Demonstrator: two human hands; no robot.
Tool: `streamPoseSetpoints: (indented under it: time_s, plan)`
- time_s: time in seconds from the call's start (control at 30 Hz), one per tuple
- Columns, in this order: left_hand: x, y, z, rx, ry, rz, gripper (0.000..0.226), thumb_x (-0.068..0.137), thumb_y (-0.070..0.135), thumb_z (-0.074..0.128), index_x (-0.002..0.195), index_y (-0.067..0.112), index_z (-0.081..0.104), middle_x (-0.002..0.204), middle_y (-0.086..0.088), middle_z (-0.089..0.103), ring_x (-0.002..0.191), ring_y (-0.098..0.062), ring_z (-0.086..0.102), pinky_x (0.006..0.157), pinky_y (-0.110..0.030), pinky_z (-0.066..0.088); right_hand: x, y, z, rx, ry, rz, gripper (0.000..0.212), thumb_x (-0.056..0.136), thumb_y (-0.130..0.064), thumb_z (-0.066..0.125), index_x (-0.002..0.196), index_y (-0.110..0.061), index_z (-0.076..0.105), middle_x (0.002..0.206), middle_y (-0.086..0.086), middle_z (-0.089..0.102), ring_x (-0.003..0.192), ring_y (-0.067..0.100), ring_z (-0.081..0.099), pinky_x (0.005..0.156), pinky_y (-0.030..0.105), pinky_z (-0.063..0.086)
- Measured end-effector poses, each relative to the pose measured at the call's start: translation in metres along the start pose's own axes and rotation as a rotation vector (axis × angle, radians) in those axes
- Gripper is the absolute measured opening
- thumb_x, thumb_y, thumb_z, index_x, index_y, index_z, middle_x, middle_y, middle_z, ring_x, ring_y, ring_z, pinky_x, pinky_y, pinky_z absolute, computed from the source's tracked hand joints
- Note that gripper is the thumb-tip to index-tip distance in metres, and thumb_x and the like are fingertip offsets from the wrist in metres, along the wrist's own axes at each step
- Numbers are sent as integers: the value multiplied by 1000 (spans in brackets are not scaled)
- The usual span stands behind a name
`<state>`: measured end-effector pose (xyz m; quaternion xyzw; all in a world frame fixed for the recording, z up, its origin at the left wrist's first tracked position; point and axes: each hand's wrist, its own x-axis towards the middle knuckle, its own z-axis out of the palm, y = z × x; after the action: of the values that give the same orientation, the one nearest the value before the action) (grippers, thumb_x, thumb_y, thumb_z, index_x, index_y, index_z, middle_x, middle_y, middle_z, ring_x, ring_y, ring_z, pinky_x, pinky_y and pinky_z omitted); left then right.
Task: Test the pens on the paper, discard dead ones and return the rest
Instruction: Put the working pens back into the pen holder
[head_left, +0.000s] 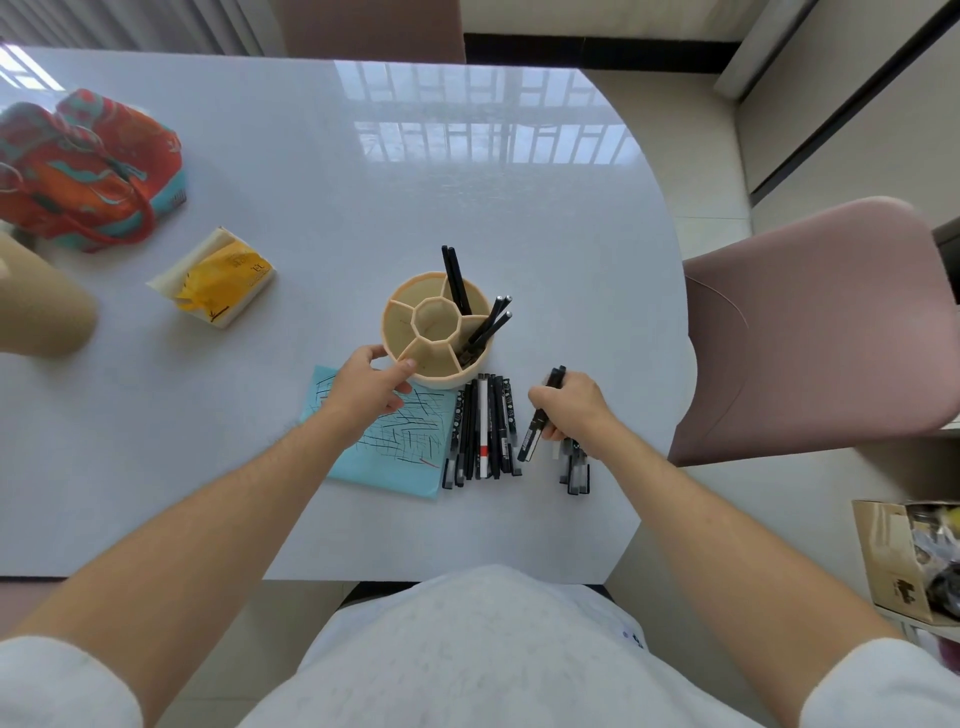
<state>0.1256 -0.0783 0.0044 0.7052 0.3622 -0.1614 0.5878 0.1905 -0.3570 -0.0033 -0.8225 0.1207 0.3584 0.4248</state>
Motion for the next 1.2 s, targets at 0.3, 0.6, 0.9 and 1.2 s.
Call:
streamPoseSetpoints:
  time_s: [0.3, 0.6, 0.9, 1.2]
  plan:
    - [-2, 0, 0, 2, -7, -1, 49, 91, 38, 69, 132, 21, 49, 94, -10, 73, 71, -18, 66, 74, -38, 60, -4, 2, 42, -415, -26, -170, 14, 93, -35, 61, 88, -22, 57, 87, -1, 63, 84, 23, 64, 64, 32, 50]
    - [-1, 0, 1, -3, -1, -2, 49, 91, 39, 69, 132, 21, 49, 93, -10, 73, 68, -17, 66, 65, -31, 55, -3, -12, 44, -604, 60, -83, 22, 85, -20, 66, 69, -11, 52, 66, 3, 58, 53, 17, 54, 42, 23, 38]
    - [-1, 1, 2, -11, -3, -5, 48, 91, 38, 69, 131, 21, 48, 92, -10, 74, 68, -17, 65, 65, -32, 55, -11, -16, 58, -869, 91, -196, 15, 90, 0, 54, 92, -11, 65, 95, 13, 68, 85, 32, 67, 64, 35, 54]
    - [-1, 3, 1, -28, 3, 0, 47, 91, 46, 67, 128, 24, 49, 90, -9, 74, 66, -16, 65, 67, -33, 57, -7, -8, 37, -265, 26, -21, 16, 84, -14, 63, 70, -8, 58, 65, 7, 64, 52, 22, 63, 46, 29, 49]
